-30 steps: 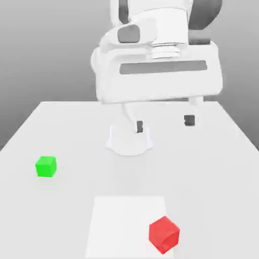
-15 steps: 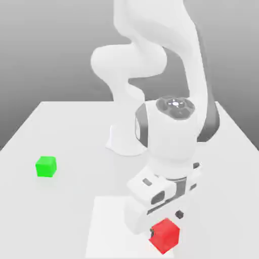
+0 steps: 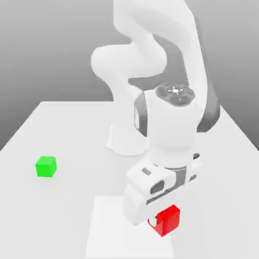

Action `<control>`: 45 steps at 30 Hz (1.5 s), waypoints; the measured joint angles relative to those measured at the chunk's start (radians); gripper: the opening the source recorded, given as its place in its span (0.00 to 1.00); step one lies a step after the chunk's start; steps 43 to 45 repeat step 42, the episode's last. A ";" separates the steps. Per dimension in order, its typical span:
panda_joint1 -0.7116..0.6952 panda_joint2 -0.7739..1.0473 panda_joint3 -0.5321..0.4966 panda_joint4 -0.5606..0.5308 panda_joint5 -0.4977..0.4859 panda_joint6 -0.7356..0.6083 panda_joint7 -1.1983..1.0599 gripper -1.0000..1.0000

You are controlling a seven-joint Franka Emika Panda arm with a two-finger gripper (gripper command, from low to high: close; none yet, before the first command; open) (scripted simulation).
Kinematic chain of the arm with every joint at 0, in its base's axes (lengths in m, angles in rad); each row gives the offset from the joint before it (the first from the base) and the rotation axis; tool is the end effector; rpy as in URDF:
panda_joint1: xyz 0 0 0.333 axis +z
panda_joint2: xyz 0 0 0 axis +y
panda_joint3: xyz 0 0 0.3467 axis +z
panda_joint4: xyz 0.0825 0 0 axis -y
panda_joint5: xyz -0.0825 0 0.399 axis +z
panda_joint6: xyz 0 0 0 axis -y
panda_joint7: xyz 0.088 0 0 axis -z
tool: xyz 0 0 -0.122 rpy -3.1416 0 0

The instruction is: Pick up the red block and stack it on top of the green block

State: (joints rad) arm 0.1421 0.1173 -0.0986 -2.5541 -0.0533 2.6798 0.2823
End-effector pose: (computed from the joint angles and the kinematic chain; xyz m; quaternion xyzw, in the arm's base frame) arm 0.4654 0.0207 0.2283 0.9953 -0.0951 0.0072 0.0168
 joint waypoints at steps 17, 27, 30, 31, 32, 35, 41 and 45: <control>-0.513 -0.372 -0.359 -0.271 -0.296 -0.075 -0.374 0.00; -0.636 -0.395 -0.546 -0.390 -0.324 0.015 -0.576 0.00; -0.608 -0.342 -0.567 -0.391 -0.288 0.070 -0.601 0.00; -0.598 -0.323 -0.574 -0.391 -0.274 0.088 -0.611 0.00; -0.587 -0.304 -0.581 -0.391 -0.257 0.107 -0.622 0.00; -0.548 -0.244 -0.602 -0.392 -0.191 0.163 -0.666 0.00; -0.472 -0.115 -0.593 -0.394 0.076 0.268 -0.851 1.00; -0.458 -0.115 -0.593 -0.394 0.076 0.268 -0.851 1.00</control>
